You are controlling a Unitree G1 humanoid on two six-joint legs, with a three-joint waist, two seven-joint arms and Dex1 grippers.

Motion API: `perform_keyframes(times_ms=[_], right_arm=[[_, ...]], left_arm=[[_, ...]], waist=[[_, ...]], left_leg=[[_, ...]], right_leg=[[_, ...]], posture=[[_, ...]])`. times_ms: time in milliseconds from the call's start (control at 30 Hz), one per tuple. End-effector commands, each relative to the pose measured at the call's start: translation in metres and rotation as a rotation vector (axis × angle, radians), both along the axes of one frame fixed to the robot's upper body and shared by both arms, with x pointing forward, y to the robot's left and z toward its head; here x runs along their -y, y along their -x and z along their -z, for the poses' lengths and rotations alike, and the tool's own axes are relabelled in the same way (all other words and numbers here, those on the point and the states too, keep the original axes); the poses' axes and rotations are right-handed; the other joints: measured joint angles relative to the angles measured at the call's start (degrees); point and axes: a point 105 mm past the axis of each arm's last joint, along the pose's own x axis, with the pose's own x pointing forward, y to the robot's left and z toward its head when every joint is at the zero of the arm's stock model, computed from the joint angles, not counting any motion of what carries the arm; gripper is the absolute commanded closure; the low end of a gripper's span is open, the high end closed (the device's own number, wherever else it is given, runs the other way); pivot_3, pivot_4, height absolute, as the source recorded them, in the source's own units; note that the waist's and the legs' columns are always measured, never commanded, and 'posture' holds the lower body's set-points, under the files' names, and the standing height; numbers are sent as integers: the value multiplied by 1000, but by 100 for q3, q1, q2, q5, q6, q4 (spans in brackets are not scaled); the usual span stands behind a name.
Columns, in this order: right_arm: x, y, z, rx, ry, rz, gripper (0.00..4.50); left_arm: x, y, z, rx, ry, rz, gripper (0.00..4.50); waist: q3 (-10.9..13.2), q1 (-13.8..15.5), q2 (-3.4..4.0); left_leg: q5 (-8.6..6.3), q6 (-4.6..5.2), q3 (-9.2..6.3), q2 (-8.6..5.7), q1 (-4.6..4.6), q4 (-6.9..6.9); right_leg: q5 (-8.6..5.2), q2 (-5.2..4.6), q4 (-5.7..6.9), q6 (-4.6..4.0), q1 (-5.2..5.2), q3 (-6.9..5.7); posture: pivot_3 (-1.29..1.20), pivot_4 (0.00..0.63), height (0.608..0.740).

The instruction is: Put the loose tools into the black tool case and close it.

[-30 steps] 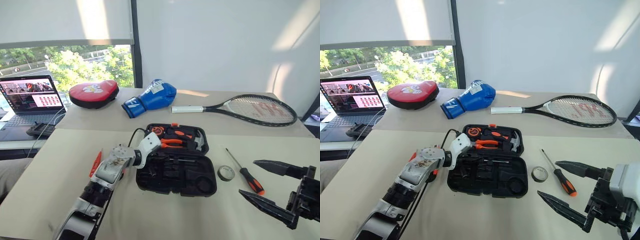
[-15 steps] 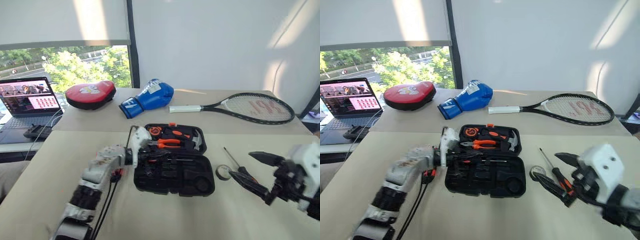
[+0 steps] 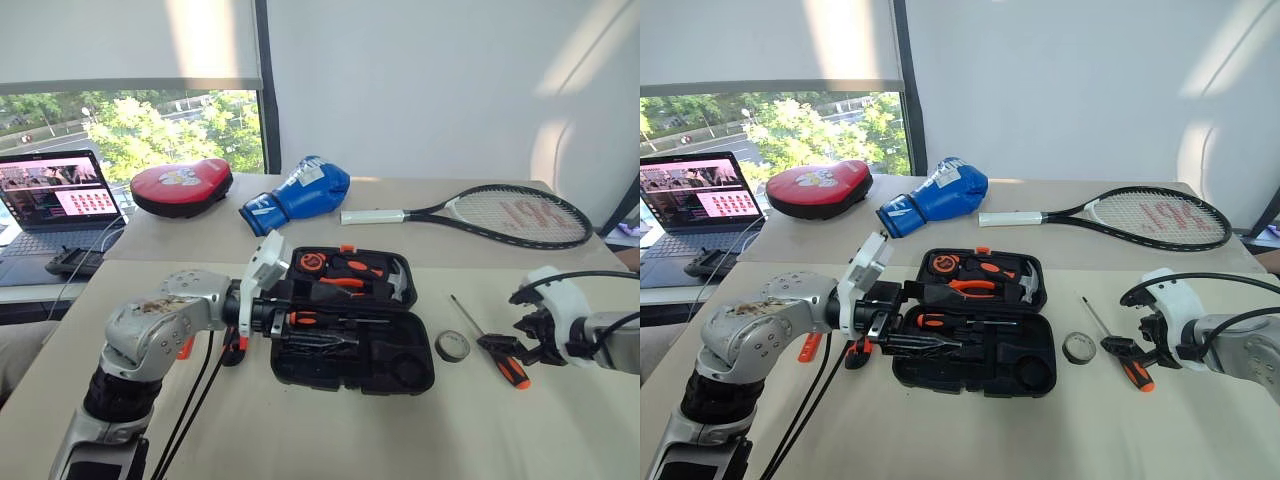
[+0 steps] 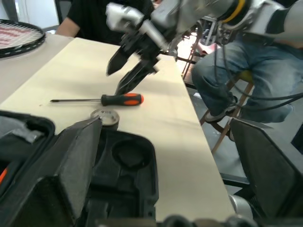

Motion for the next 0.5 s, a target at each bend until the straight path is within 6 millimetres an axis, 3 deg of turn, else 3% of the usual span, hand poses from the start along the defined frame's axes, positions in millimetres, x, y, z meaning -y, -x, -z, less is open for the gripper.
perform_keyframes(times_ms=[33, 267, 367, 500], right_arm=[[13, -10, 13, -4, 50, -3, 1178], [14, -14, 4, 50, 41, -64, 3588], [-2, -11, -21, 127, 15, -167, 3693], [-67, 3, -57, 204, 42, -512, 3694]], left_arm=[[-2, 2, -7, 49, 12, -10, 0], [-4, -1, -8, 56, 37, -55, 0], [-12, -10, -10, 87, 111, -118, 0], [-48, -7, 1, 15, 89, -135, 0]], waist=[[1, -9, 1], [2, -58, 4], [6, -63, 10], [13, -132, 27]], left_leg=[[0, 0, 0, -4, -1, 0], [1, -2, 3, -6, 4, 0], [2, -4, 2, -5, 4, -1], [6, -15, 3, -2, 7, -2]], right_leg=[[-1, -2, 1, 3, -2, -1], [0, -3, 9, 10, -2, 2], [-1, -3, 11, 10, -3, 1], [-1, -3, 20, 11, -10, 8]], posture=[[0, 150, 740], [0, 150, 740], [0, 150, 740], [0, 150, 740]])
